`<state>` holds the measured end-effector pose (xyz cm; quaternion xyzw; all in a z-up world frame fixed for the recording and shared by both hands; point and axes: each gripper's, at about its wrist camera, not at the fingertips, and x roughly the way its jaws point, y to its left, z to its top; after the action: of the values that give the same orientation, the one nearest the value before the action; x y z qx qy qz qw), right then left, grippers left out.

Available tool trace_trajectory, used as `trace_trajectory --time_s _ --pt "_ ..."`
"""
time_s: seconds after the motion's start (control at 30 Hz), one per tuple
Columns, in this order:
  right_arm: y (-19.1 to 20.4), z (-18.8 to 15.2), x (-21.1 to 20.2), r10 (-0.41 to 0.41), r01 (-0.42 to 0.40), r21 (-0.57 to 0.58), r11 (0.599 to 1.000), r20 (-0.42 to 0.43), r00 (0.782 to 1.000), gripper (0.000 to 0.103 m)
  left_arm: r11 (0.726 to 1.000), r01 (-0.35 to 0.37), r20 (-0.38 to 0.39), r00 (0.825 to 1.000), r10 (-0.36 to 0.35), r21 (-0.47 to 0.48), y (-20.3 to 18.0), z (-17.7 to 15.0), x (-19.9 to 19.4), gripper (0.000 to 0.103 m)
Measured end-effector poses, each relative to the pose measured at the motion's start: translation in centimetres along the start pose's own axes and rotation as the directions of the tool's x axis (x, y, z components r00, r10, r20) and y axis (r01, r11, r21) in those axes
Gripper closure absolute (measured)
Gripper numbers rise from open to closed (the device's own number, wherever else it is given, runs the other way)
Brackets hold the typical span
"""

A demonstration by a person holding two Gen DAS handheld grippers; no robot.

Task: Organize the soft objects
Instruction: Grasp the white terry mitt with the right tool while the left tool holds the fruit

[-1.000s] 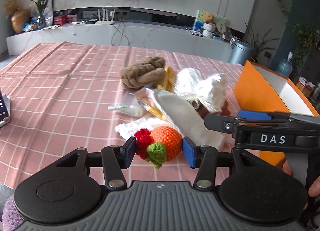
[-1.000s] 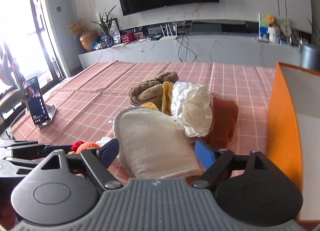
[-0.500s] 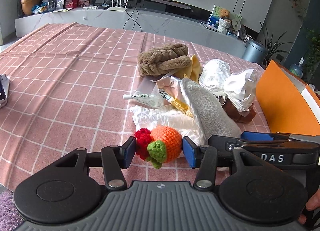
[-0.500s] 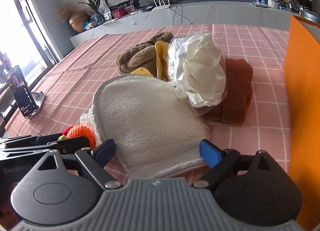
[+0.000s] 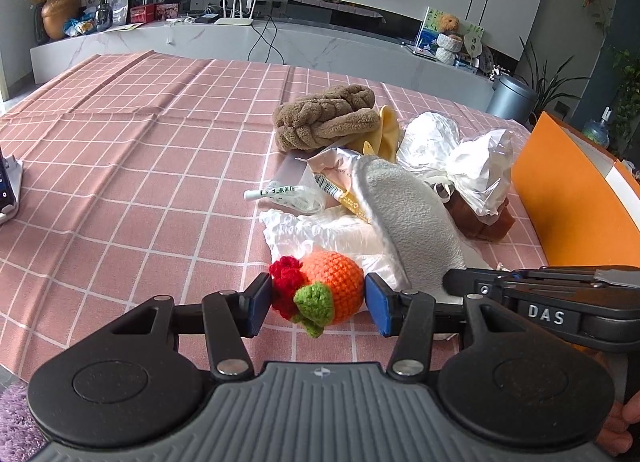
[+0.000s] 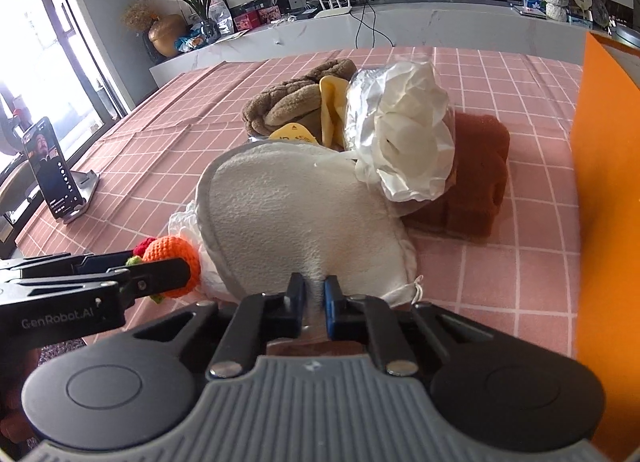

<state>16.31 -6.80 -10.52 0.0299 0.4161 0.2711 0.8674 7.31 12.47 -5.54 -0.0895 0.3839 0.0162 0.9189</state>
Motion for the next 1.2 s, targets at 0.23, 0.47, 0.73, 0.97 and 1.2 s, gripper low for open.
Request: trace_trajectory --time_s 0.23,0.47,0.73,0.97,1.2 --pt "1.1 -0.4 -2.9 -0.012 0.015 -0.056 0.998 0.053 0.999 0.101 0.998 -0.029 0.052 0.998 0.027 0.047 -1.2 -0.2 -1.5 0.045" --pt "1.2 -2.9 -5.7 -0.062 0.063 -0.081 0.995 0.019 0.998 0.099 0.997 0.022 0.072 0.997 -0.028 0.074 -2.3 -0.7 -2.7 0.045" --pt "1.3 -3.5 -5.9 -0.045 0.049 -0.098 0.994 0.042 0.998 0.002 0.995 0.033 0.040 0.999 -0.037 0.095 -2.9 -1.6 -2.2 0.045" --pt "2.0 -3.3 -1.9 -0.079 0.084 -0.288 0.954 0.029 0.996 0.003 0.996 0.029 0.023 0.999 -0.031 0.090 -2.5 -2.0 -1.6 0.045" --pt "1.0 -3.1 -0.7 -0.054 0.052 -0.224 0.973 0.000 0.999 0.026 0.996 0.033 0.009 0.999 -0.034 0.085 -2.4 -2.1 -0.9 0.045"
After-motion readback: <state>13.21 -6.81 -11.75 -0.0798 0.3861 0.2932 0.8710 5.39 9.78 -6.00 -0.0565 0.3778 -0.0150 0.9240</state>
